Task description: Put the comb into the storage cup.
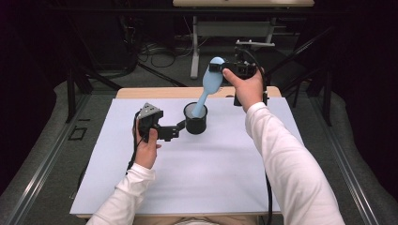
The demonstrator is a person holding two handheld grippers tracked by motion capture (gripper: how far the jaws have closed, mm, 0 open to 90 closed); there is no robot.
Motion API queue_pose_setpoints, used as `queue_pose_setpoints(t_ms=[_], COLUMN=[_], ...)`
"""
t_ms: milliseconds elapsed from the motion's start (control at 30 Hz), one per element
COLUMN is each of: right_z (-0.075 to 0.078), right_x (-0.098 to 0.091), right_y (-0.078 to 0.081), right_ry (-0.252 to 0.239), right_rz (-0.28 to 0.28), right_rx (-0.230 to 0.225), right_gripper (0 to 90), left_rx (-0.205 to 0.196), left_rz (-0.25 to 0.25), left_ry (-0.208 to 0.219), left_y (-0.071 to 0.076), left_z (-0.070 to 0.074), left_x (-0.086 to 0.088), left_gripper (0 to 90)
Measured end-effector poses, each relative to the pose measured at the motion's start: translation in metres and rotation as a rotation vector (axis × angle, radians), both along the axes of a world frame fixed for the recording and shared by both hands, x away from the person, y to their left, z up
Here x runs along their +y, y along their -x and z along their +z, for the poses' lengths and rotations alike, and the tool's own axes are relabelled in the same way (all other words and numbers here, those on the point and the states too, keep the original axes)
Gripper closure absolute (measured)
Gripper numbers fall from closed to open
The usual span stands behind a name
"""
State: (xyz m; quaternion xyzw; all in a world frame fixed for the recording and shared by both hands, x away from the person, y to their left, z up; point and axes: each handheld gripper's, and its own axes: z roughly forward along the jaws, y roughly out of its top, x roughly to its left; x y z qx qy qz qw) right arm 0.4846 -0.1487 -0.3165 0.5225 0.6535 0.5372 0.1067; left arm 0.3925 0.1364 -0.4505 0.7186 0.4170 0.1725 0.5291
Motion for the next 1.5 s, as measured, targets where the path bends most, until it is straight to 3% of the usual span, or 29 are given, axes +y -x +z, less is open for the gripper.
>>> queue_pose_setpoints(t_ms=[1067,1500], right_z=[-0.008,-0.018], right_x=[0.027,0.037], right_y=[-0.014,-0.019], right_ry=[0.13,0.153], right_rz=[-0.015,-0.007], right_rx=[-0.056,-0.051], right_gripper=[49.7,49.7], left_rx=[0.009,0.013], left_rz=[0.01,0.005], left_ry=[0.011,0.013], left_y=[-0.002,-0.002], left_z=[0.0,0.0], left_x=[0.004,0.005], left_gripper=[0.5,0.5])
